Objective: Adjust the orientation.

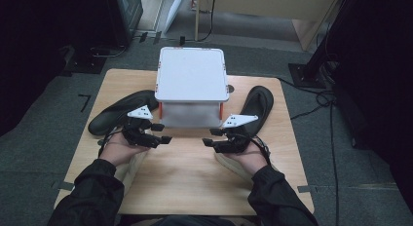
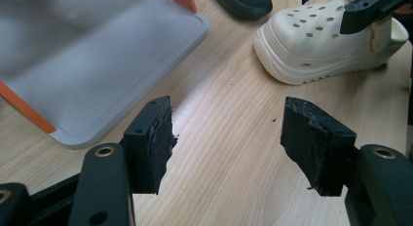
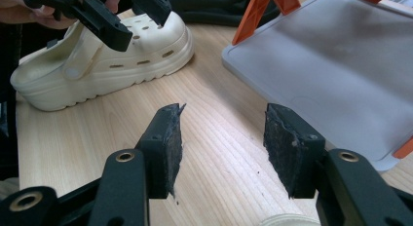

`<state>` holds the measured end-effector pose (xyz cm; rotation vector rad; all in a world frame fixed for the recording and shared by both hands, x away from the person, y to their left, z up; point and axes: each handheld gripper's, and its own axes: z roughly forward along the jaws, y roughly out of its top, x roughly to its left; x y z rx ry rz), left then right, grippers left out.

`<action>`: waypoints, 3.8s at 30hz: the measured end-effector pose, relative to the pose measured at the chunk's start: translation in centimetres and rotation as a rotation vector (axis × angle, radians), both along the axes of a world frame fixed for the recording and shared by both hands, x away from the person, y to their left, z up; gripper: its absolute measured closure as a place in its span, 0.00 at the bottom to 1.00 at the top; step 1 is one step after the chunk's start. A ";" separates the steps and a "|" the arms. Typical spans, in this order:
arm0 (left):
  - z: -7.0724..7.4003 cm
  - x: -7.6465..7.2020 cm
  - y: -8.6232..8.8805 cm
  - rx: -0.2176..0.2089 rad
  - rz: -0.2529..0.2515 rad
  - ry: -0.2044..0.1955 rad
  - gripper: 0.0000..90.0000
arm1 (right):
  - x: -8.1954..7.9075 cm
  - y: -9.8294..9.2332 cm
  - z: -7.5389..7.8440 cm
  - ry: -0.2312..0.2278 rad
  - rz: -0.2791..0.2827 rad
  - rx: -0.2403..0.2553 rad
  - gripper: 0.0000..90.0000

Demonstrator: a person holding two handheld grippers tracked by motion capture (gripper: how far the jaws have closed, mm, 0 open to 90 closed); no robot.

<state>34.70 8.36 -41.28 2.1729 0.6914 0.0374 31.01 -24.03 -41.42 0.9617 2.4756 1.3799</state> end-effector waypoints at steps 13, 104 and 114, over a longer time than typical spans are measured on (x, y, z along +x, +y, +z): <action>0.1 0.1 0.1 0.006 -0.007 0.002 0.41 | -0.1 0.4 -0.2 0.030 -0.017 -0.036 0.48; -2.2 -3.9 11.5 0.064 0.113 -0.126 0.82 | 1.0 3.3 -0.8 0.067 0.081 -0.055 0.46; -1.2 -4.2 10.5 0.023 0.081 -0.155 0.87 | 1.0 3.2 -0.9 0.072 0.077 -0.056 0.46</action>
